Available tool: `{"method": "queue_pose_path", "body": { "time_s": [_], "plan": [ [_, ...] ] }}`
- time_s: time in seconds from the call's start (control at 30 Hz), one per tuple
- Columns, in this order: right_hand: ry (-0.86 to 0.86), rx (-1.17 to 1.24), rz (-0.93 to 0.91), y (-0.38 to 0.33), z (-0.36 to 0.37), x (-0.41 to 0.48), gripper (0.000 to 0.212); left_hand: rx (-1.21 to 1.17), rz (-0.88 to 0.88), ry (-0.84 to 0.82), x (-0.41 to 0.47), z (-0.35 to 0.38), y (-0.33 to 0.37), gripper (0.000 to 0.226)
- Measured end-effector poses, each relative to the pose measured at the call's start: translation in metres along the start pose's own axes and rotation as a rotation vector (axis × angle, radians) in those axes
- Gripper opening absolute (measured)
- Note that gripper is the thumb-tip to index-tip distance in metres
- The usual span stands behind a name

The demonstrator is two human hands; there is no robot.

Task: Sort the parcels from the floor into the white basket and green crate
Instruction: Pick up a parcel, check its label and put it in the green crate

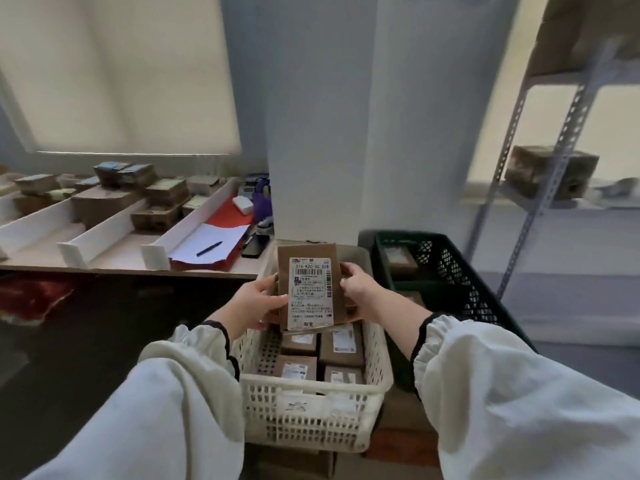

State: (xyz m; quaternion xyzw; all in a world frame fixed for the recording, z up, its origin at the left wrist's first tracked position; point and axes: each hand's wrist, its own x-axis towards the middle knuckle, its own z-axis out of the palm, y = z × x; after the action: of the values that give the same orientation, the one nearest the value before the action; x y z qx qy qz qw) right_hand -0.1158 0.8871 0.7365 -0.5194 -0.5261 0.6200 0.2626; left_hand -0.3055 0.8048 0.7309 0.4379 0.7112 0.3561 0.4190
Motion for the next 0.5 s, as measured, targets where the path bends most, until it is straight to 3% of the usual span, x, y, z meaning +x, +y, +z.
{"method": "queue_pose_path", "body": {
  "time_s": [0.17, 0.5],
  "plan": [
    [0.110, 0.051, 0.046, 0.017, -0.081, 0.036, 0.039, 0.040, 0.041, -0.136, 0.062, 0.071, 0.037, 0.055],
    [0.347, 0.155, 0.116, 0.008, -0.233, 0.126, 0.029, 0.142, 0.110, -0.376, 0.225, 0.199, 0.121, 0.061]
  ]
}}
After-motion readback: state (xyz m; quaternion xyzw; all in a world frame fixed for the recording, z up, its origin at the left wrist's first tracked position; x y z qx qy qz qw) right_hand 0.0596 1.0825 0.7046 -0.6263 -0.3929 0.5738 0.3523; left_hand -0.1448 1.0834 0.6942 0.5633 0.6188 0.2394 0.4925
